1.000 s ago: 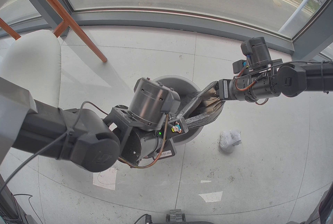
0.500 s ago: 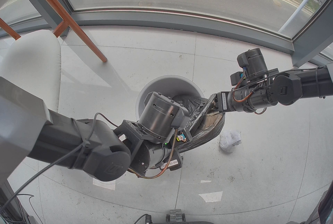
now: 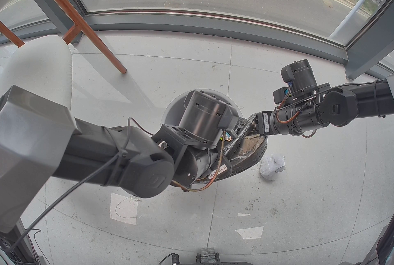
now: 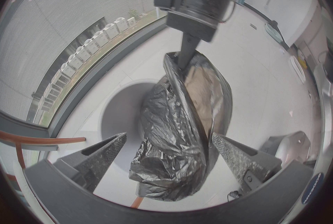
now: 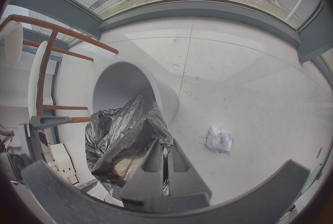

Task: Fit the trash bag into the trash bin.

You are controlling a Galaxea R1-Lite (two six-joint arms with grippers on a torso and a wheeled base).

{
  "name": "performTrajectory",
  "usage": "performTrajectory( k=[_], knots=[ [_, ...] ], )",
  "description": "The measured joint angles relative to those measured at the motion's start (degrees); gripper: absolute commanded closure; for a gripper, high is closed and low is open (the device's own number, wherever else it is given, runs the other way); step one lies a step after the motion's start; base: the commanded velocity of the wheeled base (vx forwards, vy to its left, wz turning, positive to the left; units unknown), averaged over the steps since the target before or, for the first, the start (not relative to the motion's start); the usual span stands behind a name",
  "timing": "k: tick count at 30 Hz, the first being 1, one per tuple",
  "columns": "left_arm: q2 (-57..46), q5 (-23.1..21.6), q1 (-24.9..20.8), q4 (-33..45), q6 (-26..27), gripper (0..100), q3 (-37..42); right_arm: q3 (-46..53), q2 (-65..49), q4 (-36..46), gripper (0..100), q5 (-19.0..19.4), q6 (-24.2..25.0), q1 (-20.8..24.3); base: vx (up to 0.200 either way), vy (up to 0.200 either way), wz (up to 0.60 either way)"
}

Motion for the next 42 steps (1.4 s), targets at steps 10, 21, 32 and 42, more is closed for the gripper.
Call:
performTrajectory(
  k=[10,21,32,42],
  knots=[
    [3.3,1.5,0.0,0.0,-0.3,0,-1.1,0.0,-0.2,0.0,100,0.0,0.0,-0.1,0.0,0.0,0.0],
    [4.3,1.9,1.7,0.0,-0.2,0,0.3,0.0,-0.2,-0.1,100,0.0,0.0,-0.2,0.0,0.0,0.0],
    [4.4,2.0,2.2,-1.7,0.0,0,1.4,0.1,-0.2,-2.4,100,0.1,0.0,-0.2,0.0,0.0,0.0],
    [5.2,1.9,1.5,-2.9,0.5,100,3.3,0.1,-0.4,-3.1,100,0.1,0.0,-0.4,0.0,0.0,0.0]
  ],
)
